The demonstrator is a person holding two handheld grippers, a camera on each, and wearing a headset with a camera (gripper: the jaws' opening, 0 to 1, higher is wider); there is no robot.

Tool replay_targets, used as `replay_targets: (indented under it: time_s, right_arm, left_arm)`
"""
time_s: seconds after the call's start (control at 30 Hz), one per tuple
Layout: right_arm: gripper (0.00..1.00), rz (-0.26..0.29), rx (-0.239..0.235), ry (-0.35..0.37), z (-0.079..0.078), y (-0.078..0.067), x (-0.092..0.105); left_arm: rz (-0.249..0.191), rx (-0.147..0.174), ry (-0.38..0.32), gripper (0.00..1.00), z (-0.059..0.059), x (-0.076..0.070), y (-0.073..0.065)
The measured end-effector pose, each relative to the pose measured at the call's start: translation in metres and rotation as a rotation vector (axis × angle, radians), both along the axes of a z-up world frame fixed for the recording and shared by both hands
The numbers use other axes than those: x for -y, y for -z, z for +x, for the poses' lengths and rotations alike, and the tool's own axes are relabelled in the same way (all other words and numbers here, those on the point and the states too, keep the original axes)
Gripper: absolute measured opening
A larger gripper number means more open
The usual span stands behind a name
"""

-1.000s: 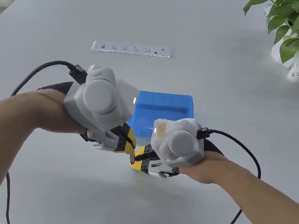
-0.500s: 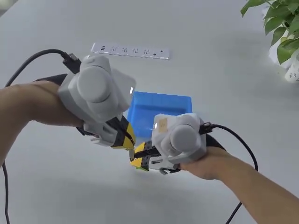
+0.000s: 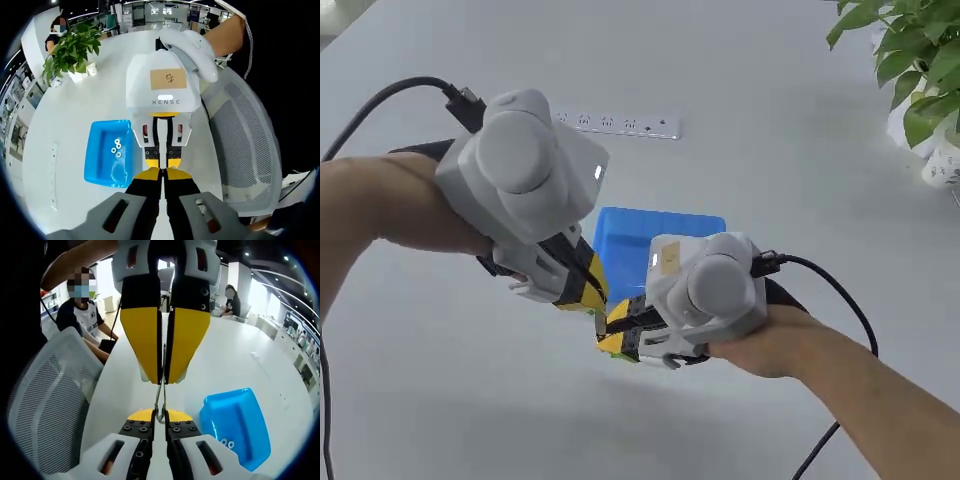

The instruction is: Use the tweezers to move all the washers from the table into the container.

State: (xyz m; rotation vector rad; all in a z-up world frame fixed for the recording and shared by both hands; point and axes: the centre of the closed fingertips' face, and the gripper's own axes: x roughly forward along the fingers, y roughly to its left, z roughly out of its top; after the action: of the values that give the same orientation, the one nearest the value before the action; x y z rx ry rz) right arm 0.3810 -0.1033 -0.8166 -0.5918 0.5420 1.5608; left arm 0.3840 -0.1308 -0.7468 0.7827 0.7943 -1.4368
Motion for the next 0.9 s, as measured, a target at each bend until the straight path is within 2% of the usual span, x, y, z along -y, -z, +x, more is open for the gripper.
replay_targets:
  time_s: [0.3, 0.9]
  right_arm:
    - [0.09, -0.007, 0.021, -0.007, 0.011, -0.01, 0.003]
    - [0.09, -0.005, 0.054, 0.001, 0.044, -0.025, 0.007]
  left_arm:
    - [-0.005, 0.014, 0.004, 0.05, 0.008, 0.003, -0.011]
    - [-0.012, 0.048, 0.014, 0.05, 0.041, 0.007, -0.024]
